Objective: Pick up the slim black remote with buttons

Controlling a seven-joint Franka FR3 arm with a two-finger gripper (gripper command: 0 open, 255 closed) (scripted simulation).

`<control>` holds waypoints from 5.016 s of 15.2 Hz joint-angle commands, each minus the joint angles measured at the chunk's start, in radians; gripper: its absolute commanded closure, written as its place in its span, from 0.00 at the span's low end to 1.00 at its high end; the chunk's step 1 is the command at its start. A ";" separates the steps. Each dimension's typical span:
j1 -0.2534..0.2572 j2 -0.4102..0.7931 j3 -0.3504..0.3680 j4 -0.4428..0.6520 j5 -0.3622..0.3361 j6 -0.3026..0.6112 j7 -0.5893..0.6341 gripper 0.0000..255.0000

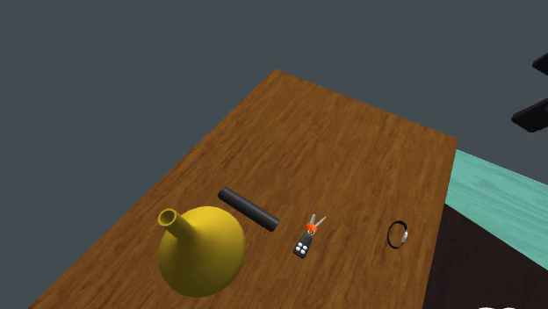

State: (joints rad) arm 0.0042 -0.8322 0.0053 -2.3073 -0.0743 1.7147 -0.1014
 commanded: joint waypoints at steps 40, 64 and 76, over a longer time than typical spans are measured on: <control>0.122 1.304 0.139 0.381 0.093 0.682 0.204 0.00; 0.132 1.368 0.133 0.406 0.092 0.718 0.204 1.00; 0.125 1.265 0.141 0.416 0.102 0.606 0.205 1.00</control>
State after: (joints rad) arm 0.1312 0.4402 0.1463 -1.8906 0.0271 2.3270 0.1055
